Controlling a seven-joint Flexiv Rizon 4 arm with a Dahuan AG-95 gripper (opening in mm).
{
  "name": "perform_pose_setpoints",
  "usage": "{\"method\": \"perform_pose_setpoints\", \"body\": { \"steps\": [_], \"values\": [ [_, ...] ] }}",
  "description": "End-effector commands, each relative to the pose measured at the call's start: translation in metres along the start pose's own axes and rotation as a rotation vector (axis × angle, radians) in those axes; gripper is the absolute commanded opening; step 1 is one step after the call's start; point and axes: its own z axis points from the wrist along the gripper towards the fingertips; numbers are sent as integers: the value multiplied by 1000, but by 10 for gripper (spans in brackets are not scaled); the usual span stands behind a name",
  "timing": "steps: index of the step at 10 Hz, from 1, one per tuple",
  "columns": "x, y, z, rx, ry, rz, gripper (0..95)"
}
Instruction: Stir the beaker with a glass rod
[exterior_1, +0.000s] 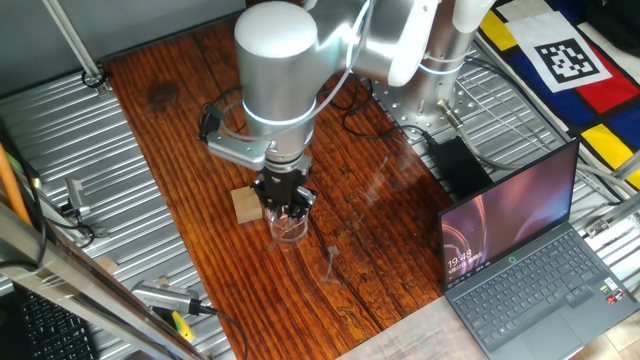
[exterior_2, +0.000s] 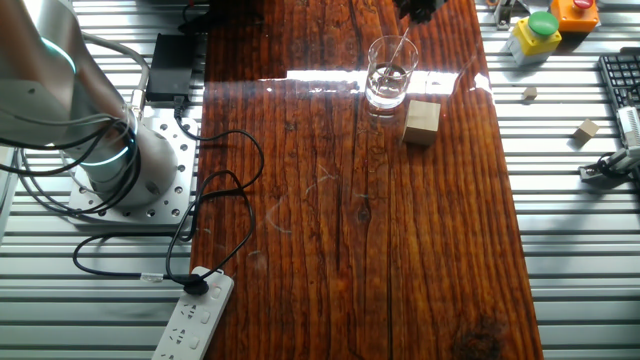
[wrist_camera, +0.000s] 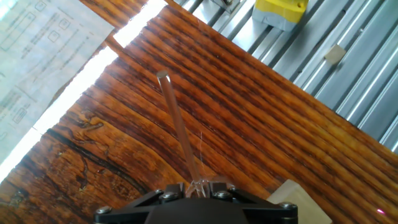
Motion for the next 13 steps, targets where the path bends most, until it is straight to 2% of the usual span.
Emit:
{"method": "perform_pose_setpoints", "body": {
  "steps": [1, 7, 9, 13],
  "values": [
    [0, -1, 1, 4, -9, 3, 190],
    [-10, 0, 6, 21, -30, 66, 190],
    [-13, -1, 6, 14, -45, 139, 190],
    [-22, 3, 12, 14, -49, 178, 190]
  ]
}}
